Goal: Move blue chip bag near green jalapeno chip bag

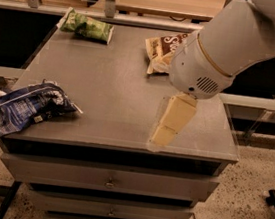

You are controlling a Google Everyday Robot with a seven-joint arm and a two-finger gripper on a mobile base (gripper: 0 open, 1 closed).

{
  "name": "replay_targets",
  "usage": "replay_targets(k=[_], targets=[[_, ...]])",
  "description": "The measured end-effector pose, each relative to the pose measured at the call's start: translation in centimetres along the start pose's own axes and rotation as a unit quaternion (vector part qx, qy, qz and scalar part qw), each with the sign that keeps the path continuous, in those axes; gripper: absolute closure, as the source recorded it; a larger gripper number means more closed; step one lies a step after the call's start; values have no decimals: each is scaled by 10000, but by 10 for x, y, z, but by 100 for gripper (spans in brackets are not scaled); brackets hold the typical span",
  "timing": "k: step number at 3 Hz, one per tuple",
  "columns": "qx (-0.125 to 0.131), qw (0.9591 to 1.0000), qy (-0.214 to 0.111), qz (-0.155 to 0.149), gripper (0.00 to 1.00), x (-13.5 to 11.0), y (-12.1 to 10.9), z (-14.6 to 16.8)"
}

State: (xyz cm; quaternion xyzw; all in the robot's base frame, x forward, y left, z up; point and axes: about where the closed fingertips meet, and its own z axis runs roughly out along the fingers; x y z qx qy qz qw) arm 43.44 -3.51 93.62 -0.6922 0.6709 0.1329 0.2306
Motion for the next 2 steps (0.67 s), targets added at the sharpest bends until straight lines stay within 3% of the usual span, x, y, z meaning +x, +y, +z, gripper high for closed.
replay_targets(k=[1, 2], targets=[[21, 9986, -528, -11, 0, -7, -8, 8], [53, 9917, -1280, -119, 0, -28, -29, 34]])
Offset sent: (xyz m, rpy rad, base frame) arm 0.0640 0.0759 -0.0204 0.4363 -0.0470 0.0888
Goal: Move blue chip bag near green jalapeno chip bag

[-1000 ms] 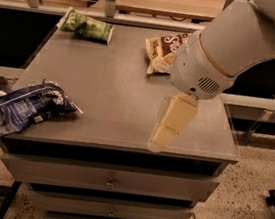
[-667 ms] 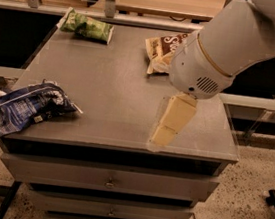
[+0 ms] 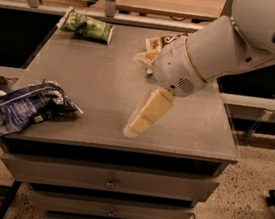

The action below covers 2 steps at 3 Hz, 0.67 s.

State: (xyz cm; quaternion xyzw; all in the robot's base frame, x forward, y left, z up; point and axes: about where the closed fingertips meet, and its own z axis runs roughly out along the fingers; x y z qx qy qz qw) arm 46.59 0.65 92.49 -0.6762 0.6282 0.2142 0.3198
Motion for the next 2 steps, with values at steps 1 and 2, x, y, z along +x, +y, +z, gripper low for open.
replay_targets(k=[1, 2], targets=[[17, 9990, -432, 78, 0, -9, -19, 29], [74, 9971, -719, 223, 0, -17, -33, 53]])
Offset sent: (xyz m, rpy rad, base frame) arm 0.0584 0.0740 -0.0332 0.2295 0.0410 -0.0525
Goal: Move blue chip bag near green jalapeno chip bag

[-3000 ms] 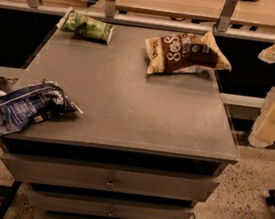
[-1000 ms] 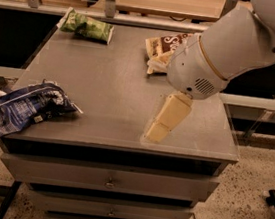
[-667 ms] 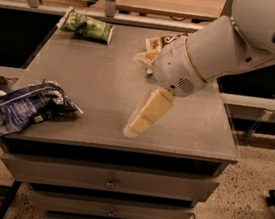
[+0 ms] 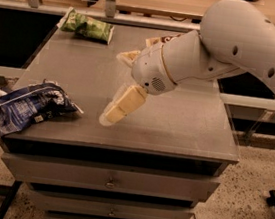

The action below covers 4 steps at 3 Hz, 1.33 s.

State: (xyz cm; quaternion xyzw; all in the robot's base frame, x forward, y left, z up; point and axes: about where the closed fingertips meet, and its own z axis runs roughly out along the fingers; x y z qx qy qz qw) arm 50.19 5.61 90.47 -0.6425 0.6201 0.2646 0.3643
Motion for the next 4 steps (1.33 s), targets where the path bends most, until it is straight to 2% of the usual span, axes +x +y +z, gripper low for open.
replay_targets(k=[2, 4], targets=[[-119, 9994, -308, 98, 0, -8, -4, 43], [-390, 9989, -262, -32, 0, -19, 5, 84]])
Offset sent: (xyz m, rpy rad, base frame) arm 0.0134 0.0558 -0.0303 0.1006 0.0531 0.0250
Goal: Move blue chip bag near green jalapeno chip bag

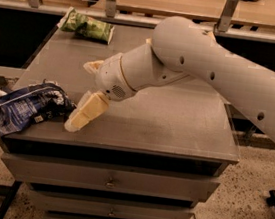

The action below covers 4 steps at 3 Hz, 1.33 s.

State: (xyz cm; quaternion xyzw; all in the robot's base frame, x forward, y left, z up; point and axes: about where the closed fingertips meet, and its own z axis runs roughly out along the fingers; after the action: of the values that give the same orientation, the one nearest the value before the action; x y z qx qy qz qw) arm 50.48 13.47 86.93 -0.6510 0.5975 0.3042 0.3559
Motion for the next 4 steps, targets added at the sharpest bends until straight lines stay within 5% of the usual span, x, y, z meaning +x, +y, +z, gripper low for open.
replay_targets(k=[1, 4], targets=[[-124, 9999, 86, -60, 0, -2, 2, 23], [-431, 9989, 20, 178, 64, 7, -1, 60]])
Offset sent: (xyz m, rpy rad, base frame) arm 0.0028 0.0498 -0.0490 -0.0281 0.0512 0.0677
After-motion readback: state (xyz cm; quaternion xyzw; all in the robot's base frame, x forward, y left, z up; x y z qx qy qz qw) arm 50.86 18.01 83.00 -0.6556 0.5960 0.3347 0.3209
